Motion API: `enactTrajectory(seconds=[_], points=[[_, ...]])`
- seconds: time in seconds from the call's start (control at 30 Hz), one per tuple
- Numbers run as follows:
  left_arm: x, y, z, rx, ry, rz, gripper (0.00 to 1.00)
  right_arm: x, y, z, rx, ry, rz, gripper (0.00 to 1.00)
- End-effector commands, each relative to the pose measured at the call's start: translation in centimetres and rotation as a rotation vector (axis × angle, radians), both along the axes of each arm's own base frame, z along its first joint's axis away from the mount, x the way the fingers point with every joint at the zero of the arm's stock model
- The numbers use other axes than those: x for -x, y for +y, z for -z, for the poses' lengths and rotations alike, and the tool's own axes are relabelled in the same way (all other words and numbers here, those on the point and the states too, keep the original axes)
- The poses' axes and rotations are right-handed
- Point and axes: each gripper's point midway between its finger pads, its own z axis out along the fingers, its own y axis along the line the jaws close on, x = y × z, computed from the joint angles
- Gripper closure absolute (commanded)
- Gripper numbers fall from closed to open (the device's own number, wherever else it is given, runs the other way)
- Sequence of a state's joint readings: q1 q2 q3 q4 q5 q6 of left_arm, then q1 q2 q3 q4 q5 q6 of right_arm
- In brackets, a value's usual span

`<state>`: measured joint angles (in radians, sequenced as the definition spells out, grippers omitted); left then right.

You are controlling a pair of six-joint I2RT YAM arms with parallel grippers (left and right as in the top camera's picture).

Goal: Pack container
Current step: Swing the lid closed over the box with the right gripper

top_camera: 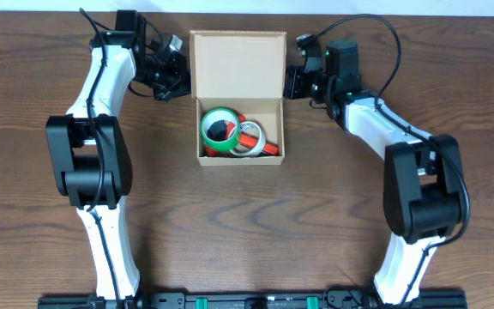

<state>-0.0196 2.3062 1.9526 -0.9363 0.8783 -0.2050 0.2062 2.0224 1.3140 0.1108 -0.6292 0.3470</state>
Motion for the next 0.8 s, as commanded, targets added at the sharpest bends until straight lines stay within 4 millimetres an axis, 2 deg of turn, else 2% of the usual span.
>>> enactTrajectory(seconds=[0.0, 0.43, 0.6, 0.77], points=[[-0.5, -0.4, -1.5, -0.004, -0.067, 0.038, 0.95, 0.5, 0.9, -4.0, -0.013, -0.097, -0.052, 0.99], [0.3, -0.2, -2.3, -0.029, -0.070, 0.065, 0.95, 2.7, 1.2, -6.8, -0.012, -0.107, -0.118, 0.99], [0.3, 1.5, -2.5, -0.161, -0.085, 0.032, 0.95, 5.2, 1.6, -7.0, 0.033, -0.054, -0.155, 0.99], [0.5, 3.3, -3.7, -0.290, -0.109, -0.006, 0.94, 7.7, 2.1, -7.1, 0.120, 0.003, -0.138, 0.99]])
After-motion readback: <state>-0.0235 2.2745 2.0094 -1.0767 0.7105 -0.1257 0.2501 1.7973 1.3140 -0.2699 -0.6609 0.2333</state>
